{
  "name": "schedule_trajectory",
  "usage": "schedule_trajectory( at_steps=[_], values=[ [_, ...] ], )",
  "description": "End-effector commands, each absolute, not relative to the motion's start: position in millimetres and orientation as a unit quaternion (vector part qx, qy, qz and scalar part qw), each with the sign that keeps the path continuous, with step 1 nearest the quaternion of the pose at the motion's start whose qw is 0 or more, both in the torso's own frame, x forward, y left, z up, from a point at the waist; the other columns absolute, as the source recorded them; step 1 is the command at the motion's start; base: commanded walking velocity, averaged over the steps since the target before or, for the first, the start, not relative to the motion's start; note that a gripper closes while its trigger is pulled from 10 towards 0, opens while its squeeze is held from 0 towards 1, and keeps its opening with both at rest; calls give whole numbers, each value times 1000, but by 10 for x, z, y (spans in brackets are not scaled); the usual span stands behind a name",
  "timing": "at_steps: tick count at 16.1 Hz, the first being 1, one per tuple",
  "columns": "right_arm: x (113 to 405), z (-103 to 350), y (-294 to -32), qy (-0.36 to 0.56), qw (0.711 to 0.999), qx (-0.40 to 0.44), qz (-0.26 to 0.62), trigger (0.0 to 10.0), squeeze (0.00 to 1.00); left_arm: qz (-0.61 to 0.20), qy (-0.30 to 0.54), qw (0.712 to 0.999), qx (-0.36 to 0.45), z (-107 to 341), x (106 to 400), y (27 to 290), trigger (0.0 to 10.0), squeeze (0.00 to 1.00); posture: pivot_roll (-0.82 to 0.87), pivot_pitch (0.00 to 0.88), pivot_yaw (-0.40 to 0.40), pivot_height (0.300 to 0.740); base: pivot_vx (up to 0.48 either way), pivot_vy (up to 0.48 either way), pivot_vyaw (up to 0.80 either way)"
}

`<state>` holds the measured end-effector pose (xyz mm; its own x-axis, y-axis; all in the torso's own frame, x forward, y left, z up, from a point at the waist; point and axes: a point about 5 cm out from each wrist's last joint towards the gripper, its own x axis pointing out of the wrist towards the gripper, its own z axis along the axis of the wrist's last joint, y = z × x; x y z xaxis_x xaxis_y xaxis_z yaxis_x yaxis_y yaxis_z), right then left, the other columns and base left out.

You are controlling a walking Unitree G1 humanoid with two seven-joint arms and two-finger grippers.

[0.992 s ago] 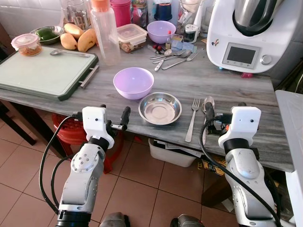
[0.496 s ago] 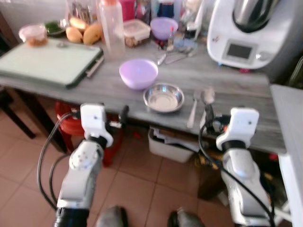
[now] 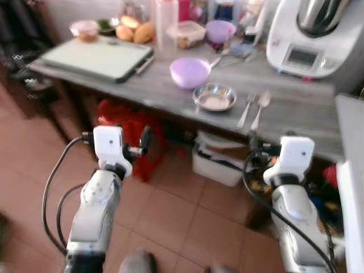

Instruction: Setting the table

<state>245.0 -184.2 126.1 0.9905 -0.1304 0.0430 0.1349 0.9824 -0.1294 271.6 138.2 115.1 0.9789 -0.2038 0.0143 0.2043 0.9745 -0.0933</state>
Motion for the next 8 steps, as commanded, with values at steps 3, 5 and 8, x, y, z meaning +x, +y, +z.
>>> schedule_trajectory(
  at_steps=[3,5,8],
  values=[
    [2299,1105,-1910,-29,990,-71,-122,10000,0,-93,-7,995,-30,1090,2681,1458,10000,0,-34,0,14,740,-82,0,0],
    [2227,1098,-1883,-18,994,-48,-96,10000,0,-83,-15,996,-37,1033,2637,1547,10000,0,-36,0,9,740,0,0,0],
    [2236,1133,-1889,-26,993,-54,-99,10000,0,-104,-11,994,-37,1004,2574,1417,10000,0,-47,0,11,740,0,0,0]
  ],
)
